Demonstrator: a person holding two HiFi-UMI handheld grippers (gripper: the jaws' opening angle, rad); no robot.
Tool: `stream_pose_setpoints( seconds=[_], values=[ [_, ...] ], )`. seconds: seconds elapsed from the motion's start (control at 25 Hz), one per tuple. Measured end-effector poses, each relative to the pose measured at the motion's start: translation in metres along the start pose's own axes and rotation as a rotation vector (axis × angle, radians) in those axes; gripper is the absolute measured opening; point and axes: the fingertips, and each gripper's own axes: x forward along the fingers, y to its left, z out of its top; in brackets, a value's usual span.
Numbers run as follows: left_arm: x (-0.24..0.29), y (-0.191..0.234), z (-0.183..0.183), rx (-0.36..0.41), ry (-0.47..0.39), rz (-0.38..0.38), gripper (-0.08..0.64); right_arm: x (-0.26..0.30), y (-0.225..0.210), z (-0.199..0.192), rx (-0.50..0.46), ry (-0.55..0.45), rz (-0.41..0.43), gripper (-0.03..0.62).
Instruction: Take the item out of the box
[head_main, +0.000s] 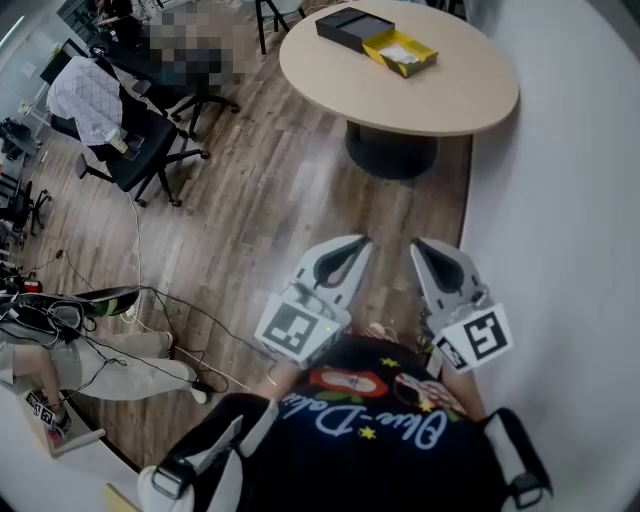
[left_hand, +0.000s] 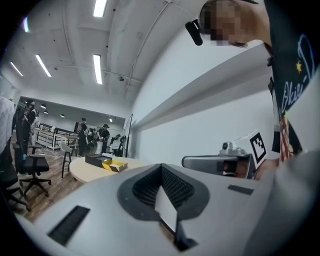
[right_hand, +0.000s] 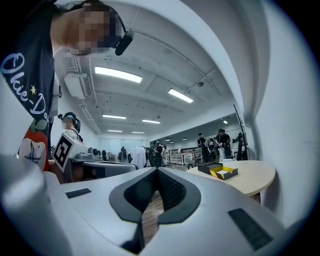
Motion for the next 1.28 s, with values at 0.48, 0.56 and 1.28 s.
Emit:
stream_pose_setpoints(
  seconds=[0.48,0.56,1.28],
  values=[
    [0.023,-0.016,0.0,0.005,0.022,0.019,-0.014,-0.017,-0.031,-0.005,0.009,0.019,0.018,-0.003],
    [0.025,-0.009,-0.001,0.004,0.02,0.039,-0.014,-0.009,-0.032,-0.006,0.034,0.017,0.037,-0.003],
    [0.133,0.082,0.004,0.021,-0.039,-0.066,-0.014,0.077,-0.131,-0.008,-0.038,-0.003,-0.055,-0.003]
  ],
)
